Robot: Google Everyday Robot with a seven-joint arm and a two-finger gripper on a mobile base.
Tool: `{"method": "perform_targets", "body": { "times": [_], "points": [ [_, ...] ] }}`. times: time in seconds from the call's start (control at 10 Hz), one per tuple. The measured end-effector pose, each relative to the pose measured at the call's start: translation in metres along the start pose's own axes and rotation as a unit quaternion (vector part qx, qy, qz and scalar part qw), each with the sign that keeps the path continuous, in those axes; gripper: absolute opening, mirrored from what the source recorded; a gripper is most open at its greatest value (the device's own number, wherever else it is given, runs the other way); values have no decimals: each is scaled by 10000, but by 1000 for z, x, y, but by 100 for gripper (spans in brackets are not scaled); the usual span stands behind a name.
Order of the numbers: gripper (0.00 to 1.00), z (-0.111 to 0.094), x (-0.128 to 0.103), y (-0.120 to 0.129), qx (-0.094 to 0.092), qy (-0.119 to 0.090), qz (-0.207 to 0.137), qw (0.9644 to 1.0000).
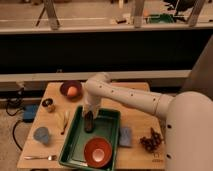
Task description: Wipe tray with eraser
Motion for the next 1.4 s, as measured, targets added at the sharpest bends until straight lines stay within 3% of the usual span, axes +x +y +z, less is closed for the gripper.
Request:
{"method": "perform_targets", "body": {
  "times": [0.2, 0.4, 0.6, 0.9, 1.2, 1.4],
  "points": [
    [0, 9, -4, -23, -20, -98, -195, 9998],
    [0, 14, -14, -24, 4, -222, -305, 9993],
    [0, 13, -32, -11, 52, -321, -369, 9988],
    [0, -1, -43, 22, 81, -286, -377, 9988],
    [0, -21, -28, 59, 94, -114, -112, 9998],
    [0, -32, -3, 70, 72, 28, 64, 9999]
  ]
}}
